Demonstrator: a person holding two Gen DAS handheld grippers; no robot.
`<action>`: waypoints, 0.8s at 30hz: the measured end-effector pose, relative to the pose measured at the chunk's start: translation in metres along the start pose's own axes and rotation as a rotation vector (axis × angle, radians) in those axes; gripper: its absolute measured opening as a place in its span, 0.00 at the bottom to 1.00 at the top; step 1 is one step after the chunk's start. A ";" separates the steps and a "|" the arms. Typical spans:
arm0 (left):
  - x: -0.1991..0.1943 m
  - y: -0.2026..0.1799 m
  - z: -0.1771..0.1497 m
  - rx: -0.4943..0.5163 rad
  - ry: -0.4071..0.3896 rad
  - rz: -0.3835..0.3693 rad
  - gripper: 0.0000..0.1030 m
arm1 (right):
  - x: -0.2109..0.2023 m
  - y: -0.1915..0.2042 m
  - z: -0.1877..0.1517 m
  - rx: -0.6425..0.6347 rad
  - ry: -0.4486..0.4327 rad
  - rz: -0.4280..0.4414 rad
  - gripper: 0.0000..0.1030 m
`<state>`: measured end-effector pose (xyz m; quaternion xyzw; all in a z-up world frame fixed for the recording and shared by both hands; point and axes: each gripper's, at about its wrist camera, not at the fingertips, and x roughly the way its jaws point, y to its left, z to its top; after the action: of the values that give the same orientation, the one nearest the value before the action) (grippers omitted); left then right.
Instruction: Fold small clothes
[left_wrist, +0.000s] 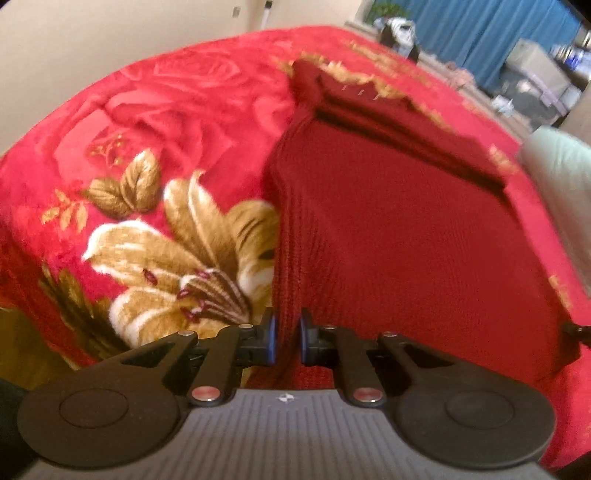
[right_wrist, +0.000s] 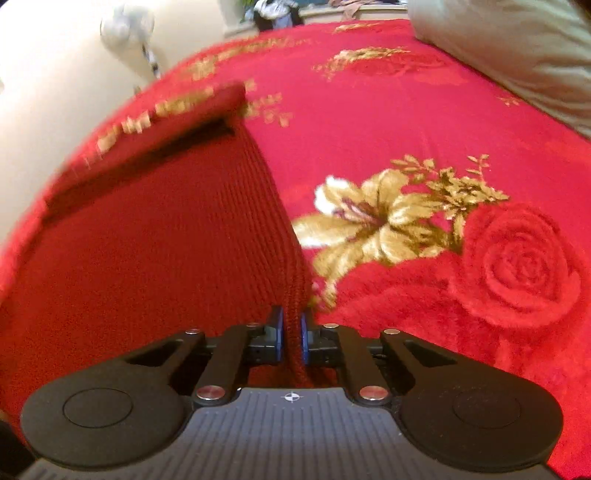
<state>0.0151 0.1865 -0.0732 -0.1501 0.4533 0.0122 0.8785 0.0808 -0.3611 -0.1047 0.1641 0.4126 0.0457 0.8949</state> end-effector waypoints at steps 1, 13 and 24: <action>-0.001 0.002 0.000 -0.015 0.004 -0.013 0.13 | -0.005 -0.001 0.001 0.008 -0.023 0.017 0.08; 0.024 0.002 -0.005 -0.019 0.133 0.029 0.25 | 0.028 0.006 -0.010 -0.102 0.086 -0.138 0.26; 0.026 0.003 -0.004 -0.013 0.132 0.032 0.26 | 0.029 0.010 -0.012 -0.131 0.084 -0.127 0.16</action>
<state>0.0267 0.1856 -0.0974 -0.1490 0.5127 0.0193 0.8453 0.0911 -0.3429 -0.1295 0.0765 0.4555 0.0225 0.8867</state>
